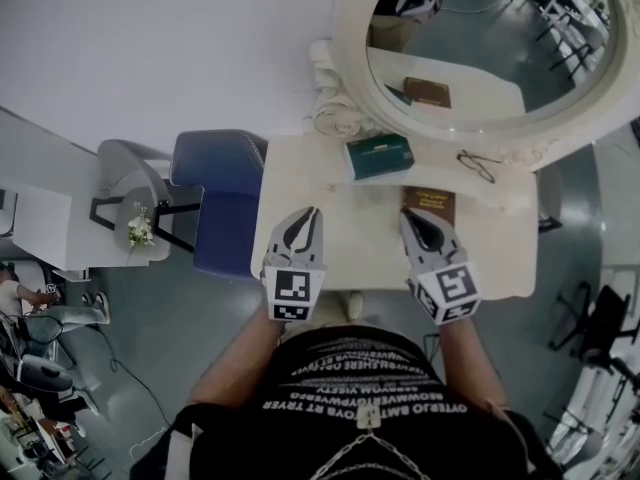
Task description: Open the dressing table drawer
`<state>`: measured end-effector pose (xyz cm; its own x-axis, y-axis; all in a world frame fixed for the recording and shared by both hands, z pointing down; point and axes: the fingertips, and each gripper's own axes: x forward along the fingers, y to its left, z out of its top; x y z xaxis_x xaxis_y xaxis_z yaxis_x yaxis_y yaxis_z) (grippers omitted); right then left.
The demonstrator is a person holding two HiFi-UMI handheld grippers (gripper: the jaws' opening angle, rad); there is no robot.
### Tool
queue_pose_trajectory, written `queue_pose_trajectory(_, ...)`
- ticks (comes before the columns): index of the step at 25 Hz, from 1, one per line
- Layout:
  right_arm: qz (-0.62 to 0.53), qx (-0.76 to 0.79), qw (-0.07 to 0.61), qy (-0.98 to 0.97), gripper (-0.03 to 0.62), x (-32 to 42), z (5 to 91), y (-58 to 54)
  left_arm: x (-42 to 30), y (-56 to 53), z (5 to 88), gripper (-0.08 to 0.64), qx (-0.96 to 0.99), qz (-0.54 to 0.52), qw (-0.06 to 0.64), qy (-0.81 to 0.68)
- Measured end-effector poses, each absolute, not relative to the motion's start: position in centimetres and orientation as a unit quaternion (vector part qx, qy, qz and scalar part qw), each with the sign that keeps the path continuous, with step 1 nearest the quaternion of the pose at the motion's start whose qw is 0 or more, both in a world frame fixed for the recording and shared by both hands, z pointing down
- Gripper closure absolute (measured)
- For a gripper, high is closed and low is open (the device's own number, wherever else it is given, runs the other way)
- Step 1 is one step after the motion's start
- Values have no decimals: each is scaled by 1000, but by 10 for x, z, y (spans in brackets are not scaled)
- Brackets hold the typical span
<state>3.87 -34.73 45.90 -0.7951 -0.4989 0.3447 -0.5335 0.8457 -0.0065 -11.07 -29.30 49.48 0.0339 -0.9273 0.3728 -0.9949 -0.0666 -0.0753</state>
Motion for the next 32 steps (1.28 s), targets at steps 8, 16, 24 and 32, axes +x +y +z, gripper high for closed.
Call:
queue_pose_trajectory(8, 62, 272, 168, -946, 591, 27, 466, -357, -104, -300, 534, 512, 723, 185, 140, -651)
queue_pose_trajectory(16, 71, 282, 175, -941, 591, 22, 473, -371, -109, -314, 577, 491, 726, 209, 170, -633)
queue_pose_trajectory(24, 76, 292, 186, -935, 591, 18, 478, -389, -119, -331, 626, 479, 721, 230, 204, -621)
queue_pose_trajectory(32, 78, 295, 189, -934, 591, 9, 479, -402, -119, -346, 667, 460, 720, 254, 240, -600)
